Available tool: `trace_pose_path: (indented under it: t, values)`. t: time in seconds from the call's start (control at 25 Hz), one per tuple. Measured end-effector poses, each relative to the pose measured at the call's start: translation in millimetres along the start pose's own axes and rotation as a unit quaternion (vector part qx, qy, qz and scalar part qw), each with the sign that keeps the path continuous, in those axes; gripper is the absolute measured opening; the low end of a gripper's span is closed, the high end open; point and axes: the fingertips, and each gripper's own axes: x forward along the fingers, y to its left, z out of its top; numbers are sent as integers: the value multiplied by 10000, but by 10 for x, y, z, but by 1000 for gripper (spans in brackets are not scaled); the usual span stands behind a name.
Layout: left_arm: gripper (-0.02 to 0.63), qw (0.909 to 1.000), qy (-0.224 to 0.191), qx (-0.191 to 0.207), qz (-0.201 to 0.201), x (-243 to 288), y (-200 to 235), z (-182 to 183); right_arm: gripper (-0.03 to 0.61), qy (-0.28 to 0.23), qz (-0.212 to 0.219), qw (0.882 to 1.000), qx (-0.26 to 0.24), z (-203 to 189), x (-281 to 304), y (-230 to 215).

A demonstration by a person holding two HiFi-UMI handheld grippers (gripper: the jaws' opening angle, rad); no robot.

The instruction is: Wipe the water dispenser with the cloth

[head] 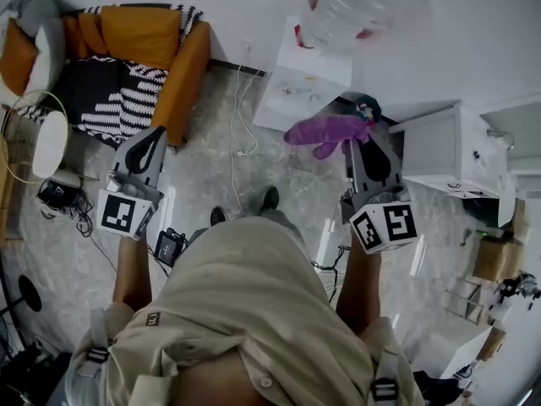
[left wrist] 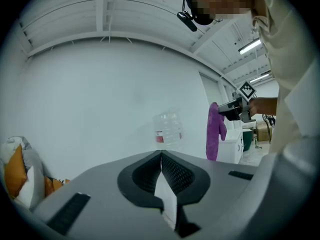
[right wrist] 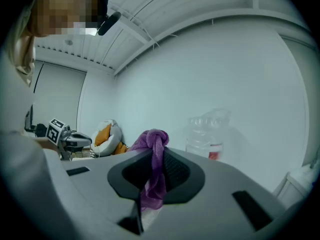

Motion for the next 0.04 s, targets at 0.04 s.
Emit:
trace_pose_path:
  t: [0.04]
  values:
    - [17,10000,6,-15,5,-38,-16,-2,55,5,-17,10000,13,5,-38,1]
